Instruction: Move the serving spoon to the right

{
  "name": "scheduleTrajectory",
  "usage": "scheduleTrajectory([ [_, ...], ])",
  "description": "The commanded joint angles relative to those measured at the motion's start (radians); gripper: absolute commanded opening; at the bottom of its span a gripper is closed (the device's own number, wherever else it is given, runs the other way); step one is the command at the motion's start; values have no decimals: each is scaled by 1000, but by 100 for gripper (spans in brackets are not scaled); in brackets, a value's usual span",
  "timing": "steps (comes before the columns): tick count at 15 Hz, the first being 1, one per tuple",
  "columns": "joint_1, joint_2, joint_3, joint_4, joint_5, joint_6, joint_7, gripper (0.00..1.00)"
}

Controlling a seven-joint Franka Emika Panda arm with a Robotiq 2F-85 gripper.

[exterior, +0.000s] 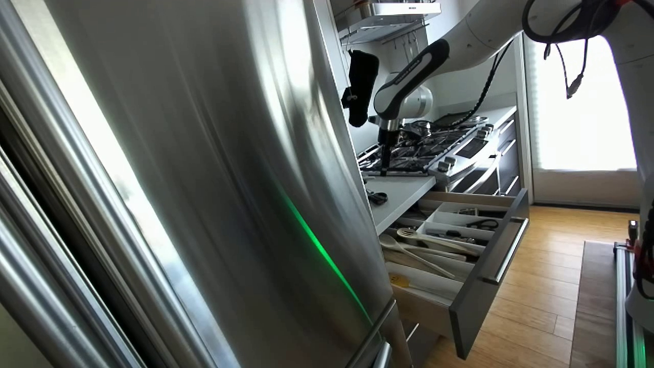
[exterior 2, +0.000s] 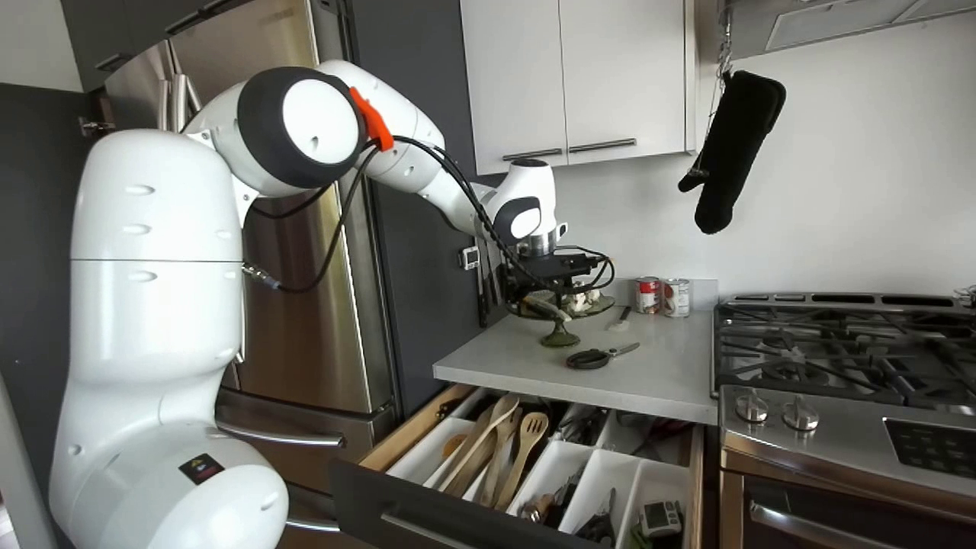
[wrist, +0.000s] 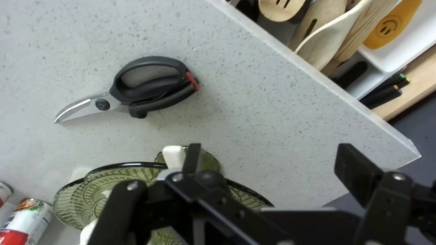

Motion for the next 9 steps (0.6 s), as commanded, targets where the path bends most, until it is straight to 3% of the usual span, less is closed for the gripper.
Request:
scheduleTrajectory([
  [1,-62,80,52,70,83,41,-135,100],
  [9,-157,211,121,232,204,-20,-263,100],
])
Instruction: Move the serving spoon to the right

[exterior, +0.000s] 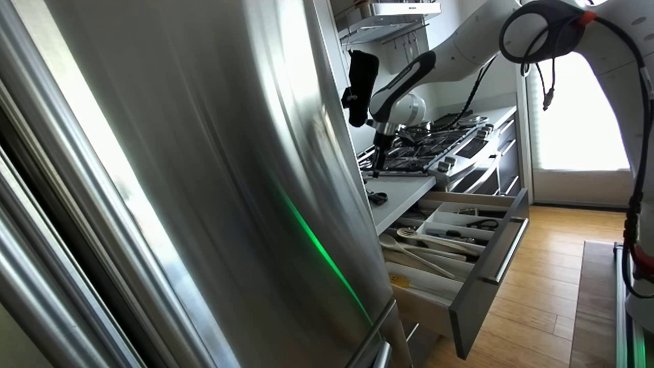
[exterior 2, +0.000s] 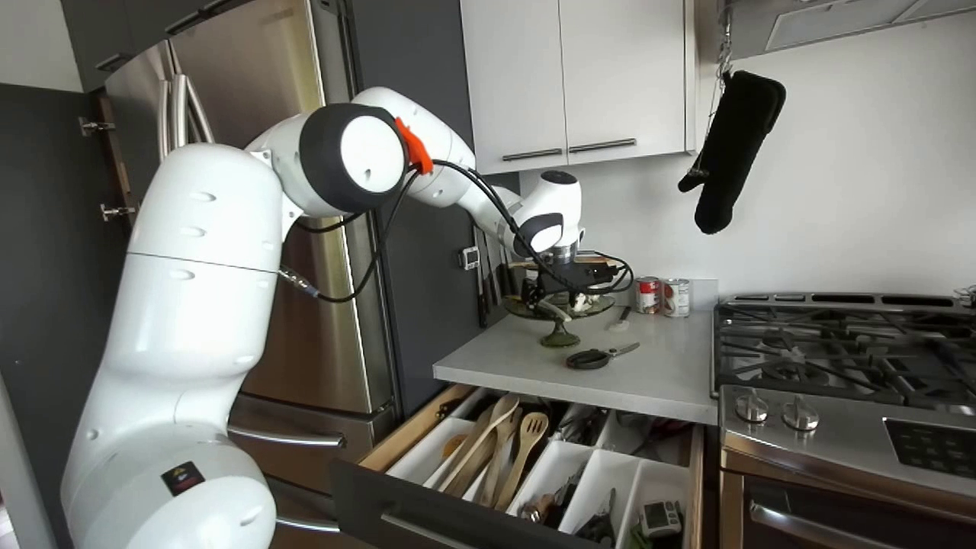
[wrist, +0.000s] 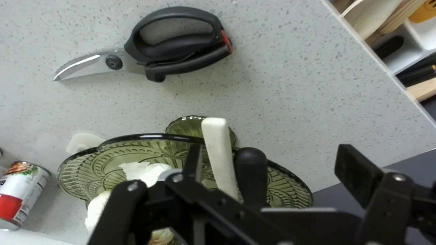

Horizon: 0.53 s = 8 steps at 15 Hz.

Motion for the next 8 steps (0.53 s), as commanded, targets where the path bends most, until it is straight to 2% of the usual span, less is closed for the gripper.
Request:
scheduleTrajectory([
  [1,-53,78,39,97,48,-58,-49,100],
  [5,-86,138,69,156,82,-73,-64,100],
  [6,-94,148,75,167,89,-82,-63,94],
  [8,-106,171,86,193,99,-95,-64,74],
])
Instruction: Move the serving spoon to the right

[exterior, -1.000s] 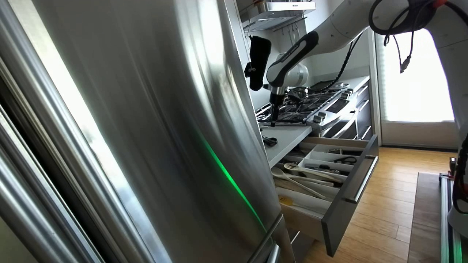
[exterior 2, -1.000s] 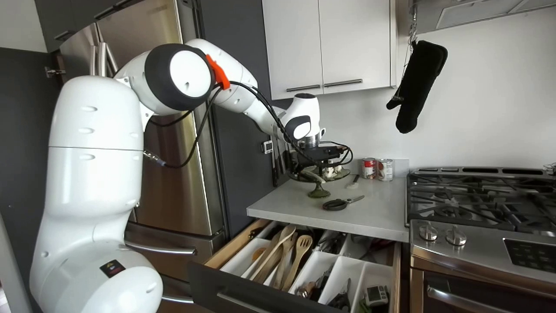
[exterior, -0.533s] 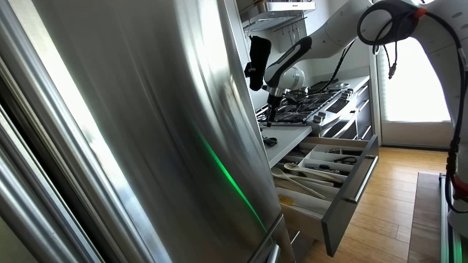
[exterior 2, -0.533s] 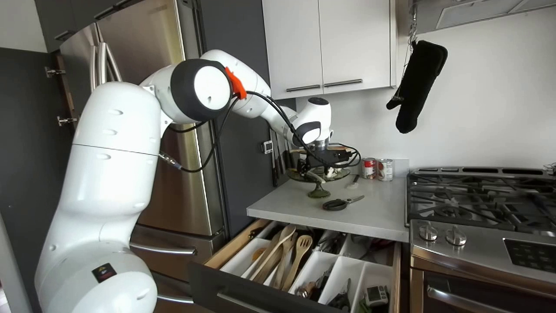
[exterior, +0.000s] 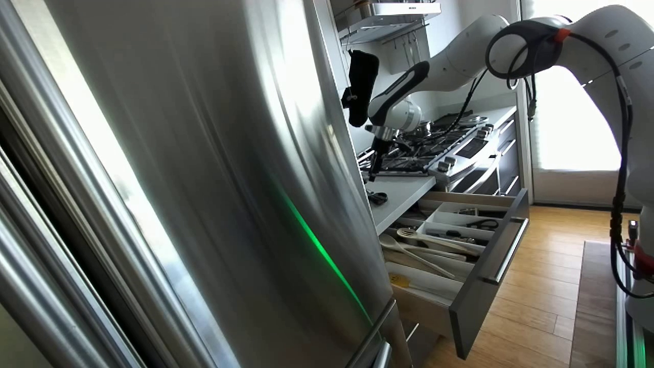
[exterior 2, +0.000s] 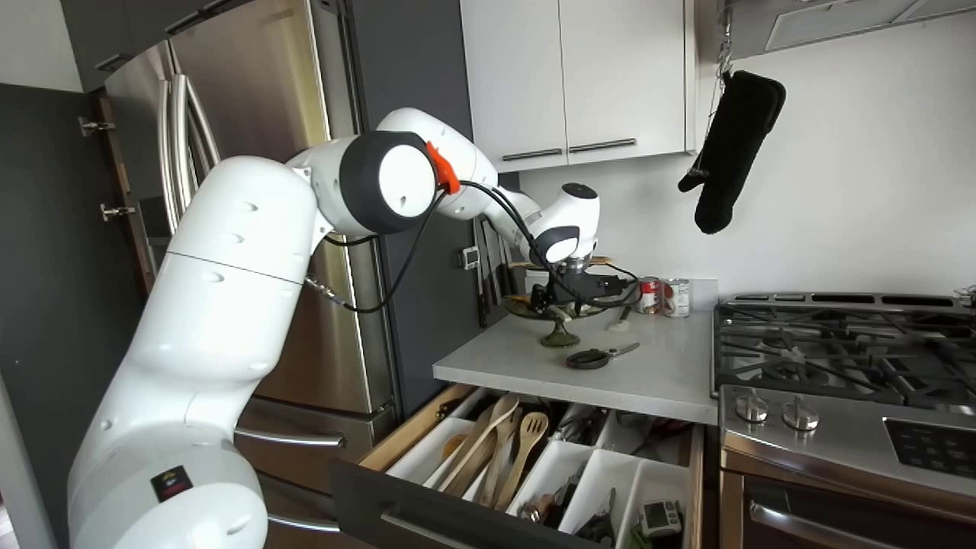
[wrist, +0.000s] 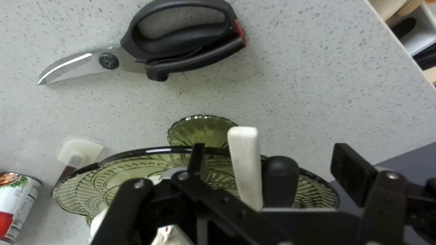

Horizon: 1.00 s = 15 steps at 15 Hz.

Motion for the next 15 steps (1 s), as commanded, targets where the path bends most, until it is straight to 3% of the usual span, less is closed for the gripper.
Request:
scheduleTrajectory([
  [1,-41,60,35,77,38,-51,-31,71],
  [4,-52,77,45,103,37,-69,-29,47],
  [6,-57,77,43,118,30,-89,-24,43],
  [7,-58,77,42,124,26,-102,-19,34],
  [9,-56,75,34,133,15,-126,-10,28],
  [10,-56,72,32,135,11,-137,-10,16],
  [12,-55,69,27,141,7,-157,-5,2],
  [15,-55,65,22,148,2,-175,-2,6],
])
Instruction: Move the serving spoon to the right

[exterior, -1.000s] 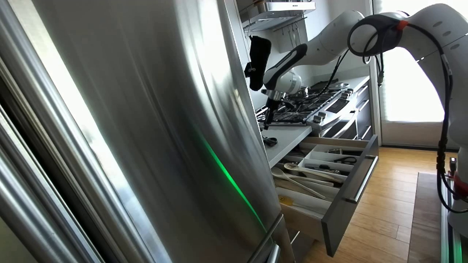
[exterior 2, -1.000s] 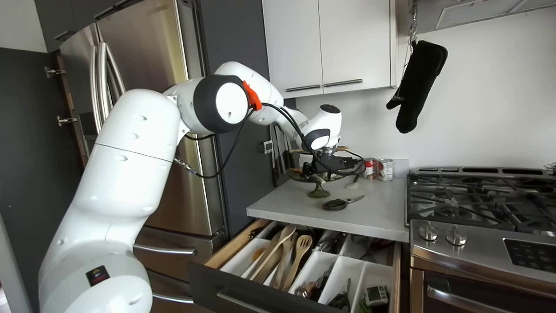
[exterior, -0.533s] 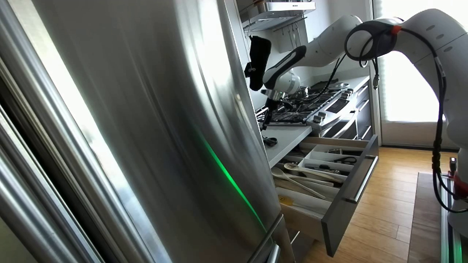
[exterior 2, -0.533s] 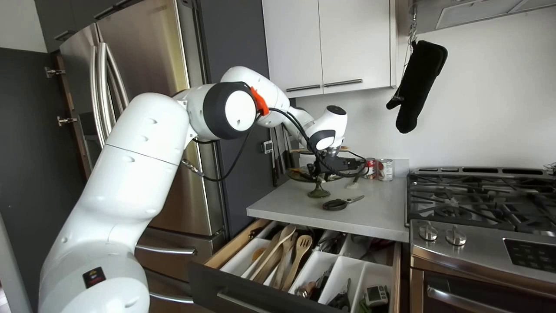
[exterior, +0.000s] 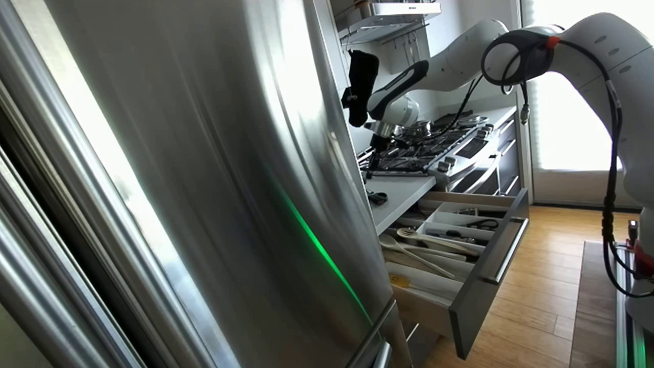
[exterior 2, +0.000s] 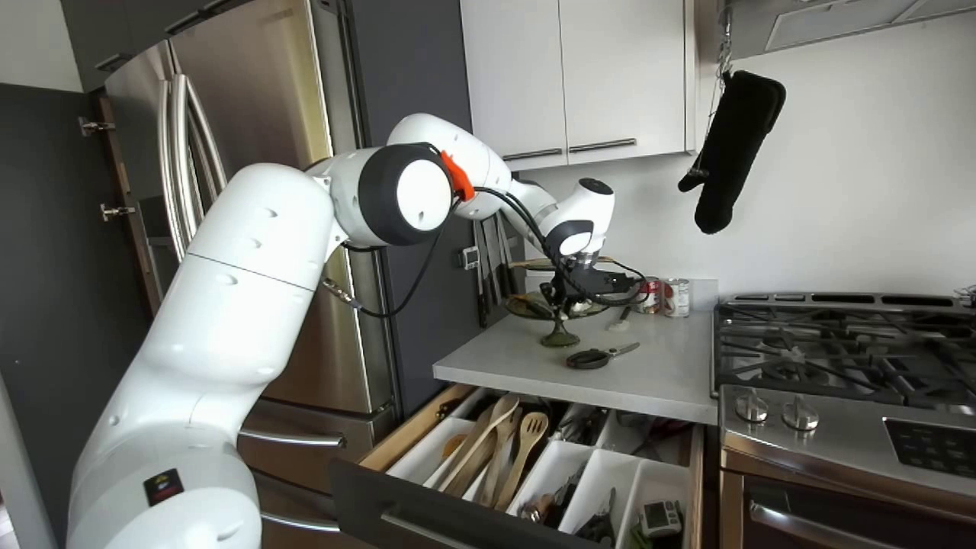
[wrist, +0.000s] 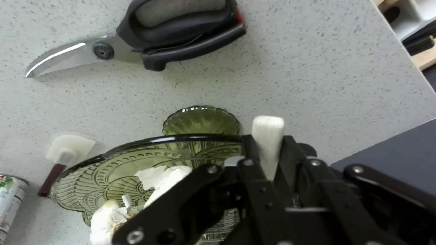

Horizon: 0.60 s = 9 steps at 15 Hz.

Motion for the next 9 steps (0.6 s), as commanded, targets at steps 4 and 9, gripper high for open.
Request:
scheduleTrajectory([
  [4,-22,-4,2,35,8,-99,-17,6],
  [9,-48,-6,3,63,52,-191,-29,6],
])
